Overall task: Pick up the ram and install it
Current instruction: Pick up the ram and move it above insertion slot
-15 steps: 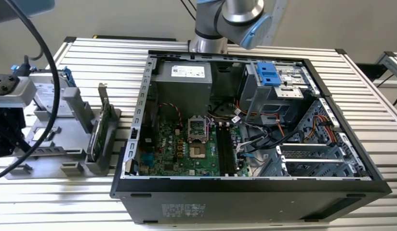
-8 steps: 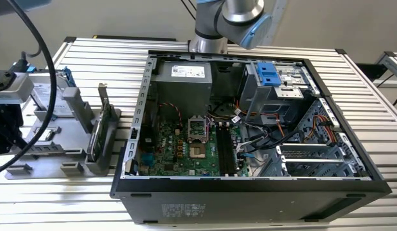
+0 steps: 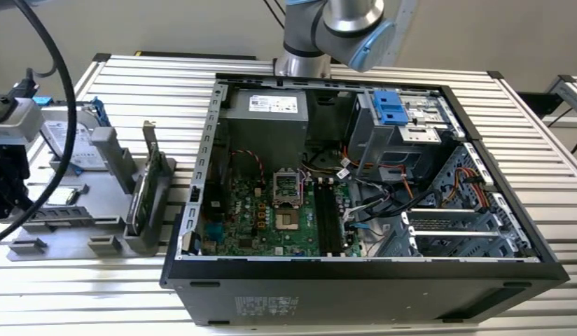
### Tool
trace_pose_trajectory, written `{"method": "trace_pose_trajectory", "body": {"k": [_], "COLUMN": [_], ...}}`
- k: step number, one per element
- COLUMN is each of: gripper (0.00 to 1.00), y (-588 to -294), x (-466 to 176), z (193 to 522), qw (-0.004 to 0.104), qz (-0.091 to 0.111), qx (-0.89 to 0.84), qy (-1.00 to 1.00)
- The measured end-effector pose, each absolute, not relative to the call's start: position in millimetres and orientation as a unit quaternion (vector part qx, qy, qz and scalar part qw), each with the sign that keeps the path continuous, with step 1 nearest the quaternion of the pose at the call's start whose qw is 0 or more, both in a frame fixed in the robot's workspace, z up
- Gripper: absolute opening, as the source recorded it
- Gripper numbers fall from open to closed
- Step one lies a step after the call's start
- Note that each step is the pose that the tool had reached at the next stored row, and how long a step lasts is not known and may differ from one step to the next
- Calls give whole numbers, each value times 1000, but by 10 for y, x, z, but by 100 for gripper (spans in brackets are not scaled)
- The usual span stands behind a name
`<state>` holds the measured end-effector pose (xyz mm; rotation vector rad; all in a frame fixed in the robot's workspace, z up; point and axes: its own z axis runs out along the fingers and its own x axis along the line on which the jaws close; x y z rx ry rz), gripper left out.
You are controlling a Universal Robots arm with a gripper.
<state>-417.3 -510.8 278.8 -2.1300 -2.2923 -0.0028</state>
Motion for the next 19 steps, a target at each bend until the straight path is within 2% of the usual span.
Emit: {"method": "trace_pose_trajectory", "body": {"k": [19], "gripper": [0], "y": [-5108], "x": [-4175], "z": [3069], "qw": [6], "qz": [-1], "qx": [-682], "qy": [-732]}}
